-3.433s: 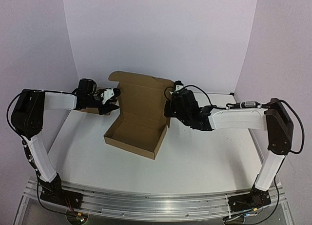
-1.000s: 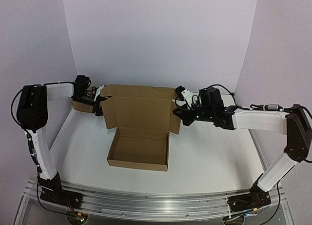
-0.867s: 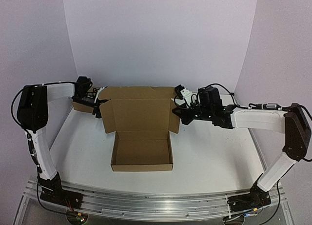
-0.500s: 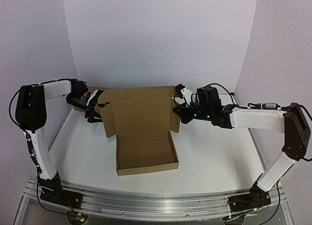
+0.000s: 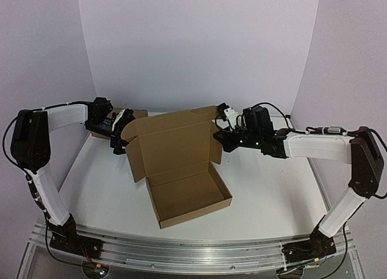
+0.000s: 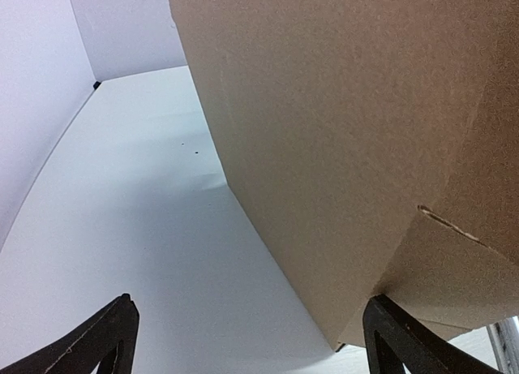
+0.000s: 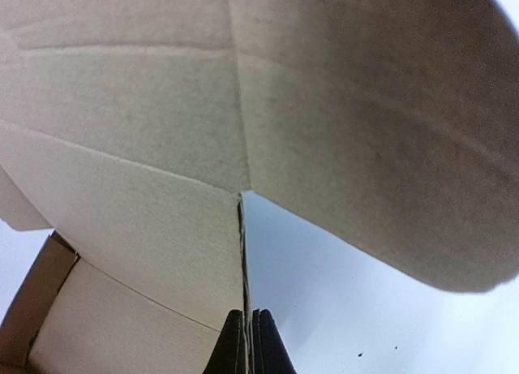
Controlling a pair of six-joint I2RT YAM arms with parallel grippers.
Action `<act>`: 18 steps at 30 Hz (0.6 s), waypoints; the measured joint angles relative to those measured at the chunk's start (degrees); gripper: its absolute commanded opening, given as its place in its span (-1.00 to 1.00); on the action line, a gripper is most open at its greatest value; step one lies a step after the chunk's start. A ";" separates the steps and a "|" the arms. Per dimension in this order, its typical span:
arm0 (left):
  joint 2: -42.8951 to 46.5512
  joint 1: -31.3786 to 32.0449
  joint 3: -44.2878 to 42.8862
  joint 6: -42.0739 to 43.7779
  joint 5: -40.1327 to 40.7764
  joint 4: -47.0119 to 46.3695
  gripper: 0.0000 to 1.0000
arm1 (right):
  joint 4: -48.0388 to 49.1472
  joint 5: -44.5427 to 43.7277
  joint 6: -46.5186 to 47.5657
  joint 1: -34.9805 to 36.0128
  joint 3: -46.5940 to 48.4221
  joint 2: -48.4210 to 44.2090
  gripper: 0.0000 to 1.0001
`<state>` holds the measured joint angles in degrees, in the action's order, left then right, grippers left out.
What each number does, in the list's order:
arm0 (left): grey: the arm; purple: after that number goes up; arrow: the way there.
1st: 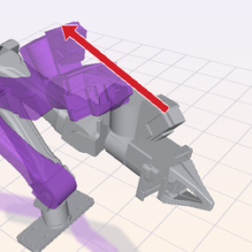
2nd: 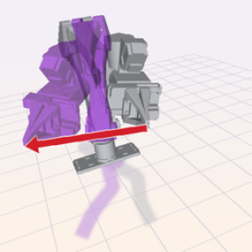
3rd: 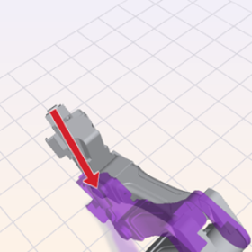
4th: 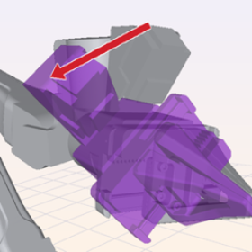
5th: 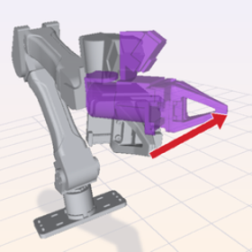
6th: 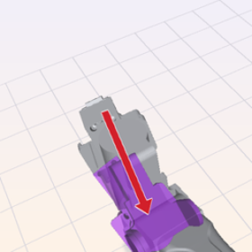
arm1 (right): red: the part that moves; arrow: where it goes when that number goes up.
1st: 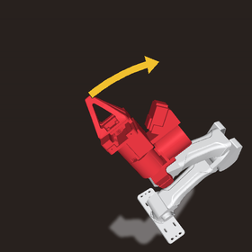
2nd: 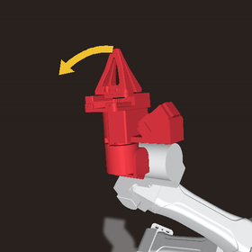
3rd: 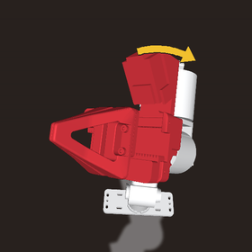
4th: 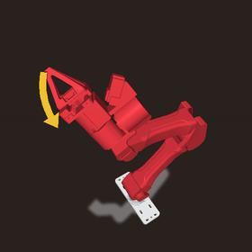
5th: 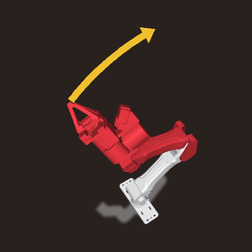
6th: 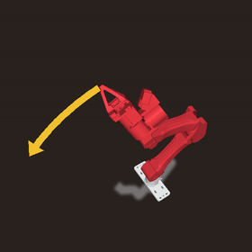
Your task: Fold the paper box
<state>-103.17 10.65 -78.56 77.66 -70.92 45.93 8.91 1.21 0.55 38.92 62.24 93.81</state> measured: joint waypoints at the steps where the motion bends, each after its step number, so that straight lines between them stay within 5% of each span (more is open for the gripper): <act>1: 0.28 0.17 0.61 0.05 -0.28 0.13 0.99 | -0.06 -0.45 -0.89 0.00 0.02 0.01 -1.00; 9: 5.93 0.63 5.85 1.05 -1.58 1.47 0.99 | -0.77 -7.67 -7.85 0.00 0.04 0.01 -1.00; 18: 10.73 5.09 16.76 -22.92 6.43 -27.59 0.86 | -0.36 -7.11 -8.32 0.39 0.02 0.01 -1.00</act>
<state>-92.44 15.74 -61.80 54.74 -64.49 18.34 8.55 -5.90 -7.77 39.31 62.26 93.82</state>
